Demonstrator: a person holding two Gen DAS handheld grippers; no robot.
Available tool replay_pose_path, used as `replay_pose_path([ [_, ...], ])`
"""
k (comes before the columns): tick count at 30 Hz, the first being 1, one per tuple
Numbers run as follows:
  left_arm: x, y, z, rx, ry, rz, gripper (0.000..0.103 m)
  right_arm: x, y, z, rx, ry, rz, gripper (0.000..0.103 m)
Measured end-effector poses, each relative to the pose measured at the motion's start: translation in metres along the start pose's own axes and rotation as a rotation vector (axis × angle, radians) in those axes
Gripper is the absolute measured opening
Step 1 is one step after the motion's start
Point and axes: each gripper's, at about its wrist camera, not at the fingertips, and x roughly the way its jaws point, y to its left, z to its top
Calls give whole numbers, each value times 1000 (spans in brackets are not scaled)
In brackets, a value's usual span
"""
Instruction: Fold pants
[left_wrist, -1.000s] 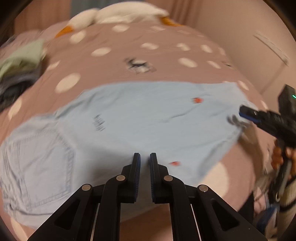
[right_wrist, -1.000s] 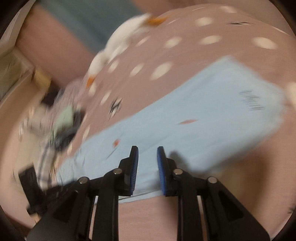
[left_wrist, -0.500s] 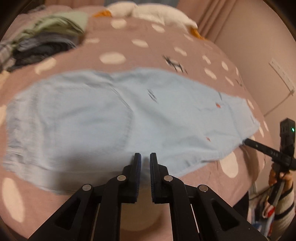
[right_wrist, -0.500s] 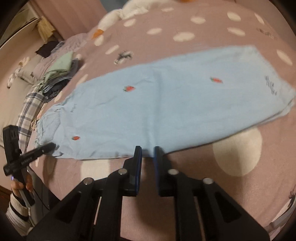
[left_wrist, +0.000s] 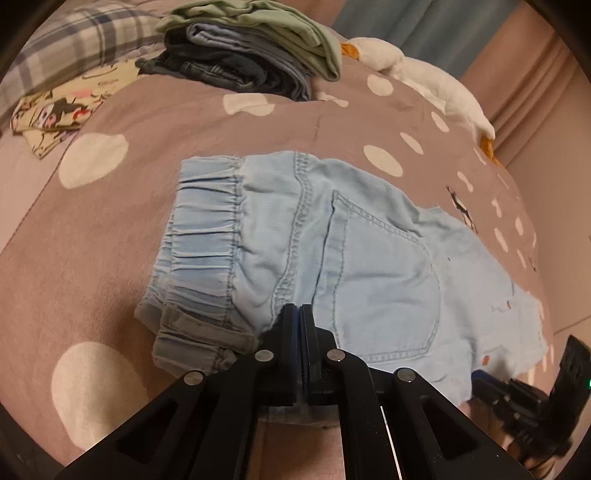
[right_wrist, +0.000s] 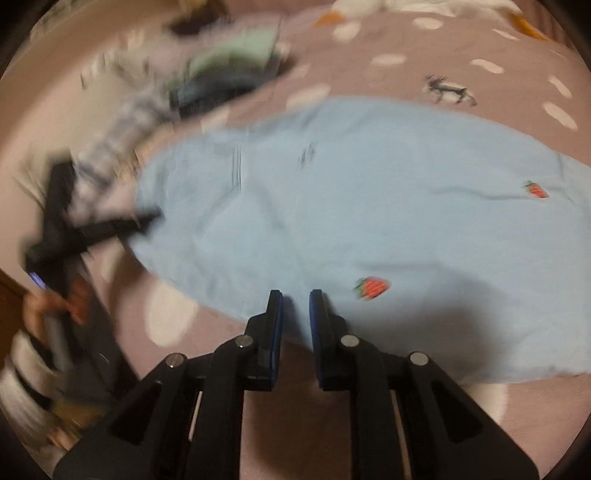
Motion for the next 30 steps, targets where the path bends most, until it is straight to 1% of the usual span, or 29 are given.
replay_pose_path([
  [1,1,-1,-1,5,-6,-2,4,0,4,2,-10,15,36,17],
  [2,2,-2,-2,11,-10,-1,4,-1,7,4,-14,28,52,17],
  [4,1,-2,-2,22,-20,-1,4,-5,13,8,-35,30,30,17],
  [5,1,-2,-2,21,-24,-4,4,-9,16,11,-37,19,25,17],
  [8,0,3,-3,7,-30,-30,4,-16,28,22,-38,-37,67,17],
  [10,-1,5,-2,5,-31,-38,4,-10,40,31,-51,-43,81,20],
  [13,-2,3,-3,16,-32,-27,4,9,58,41,-85,-22,104,20],
  [14,-2,2,-4,23,-33,-21,4,20,63,44,-93,-13,100,20],
  [15,-2,2,-4,26,-32,-22,4,32,65,47,-93,0,69,20],
  [17,-3,2,-5,23,-34,-23,4,50,65,47,-107,11,-34,20],
  [18,-4,3,-7,22,-34,-26,5,50,62,45,-104,8,-40,18],
  [20,-5,3,-10,28,-37,-31,4,43,51,44,-67,-3,-12,18],
  [21,-5,4,-10,32,-38,-33,4,39,45,43,-48,-1,-22,20],
  [23,-5,4,-10,26,-37,-37,4,25,19,40,32,-4,-3,20],
  [25,-5,4,-11,18,-39,-37,4,10,-13,35,145,-21,7,20],
  [27,-5,4,-12,21,-43,-34,4,-5,-48,26,243,-46,-19,20],
  [29,-6,3,-12,23,-42,-31,4,-19,-75,17,309,-67,-70,21],
  [30,-6,3,-11,22,-40,-28,4,-26,-86,12,341,-78,-71,21],
])
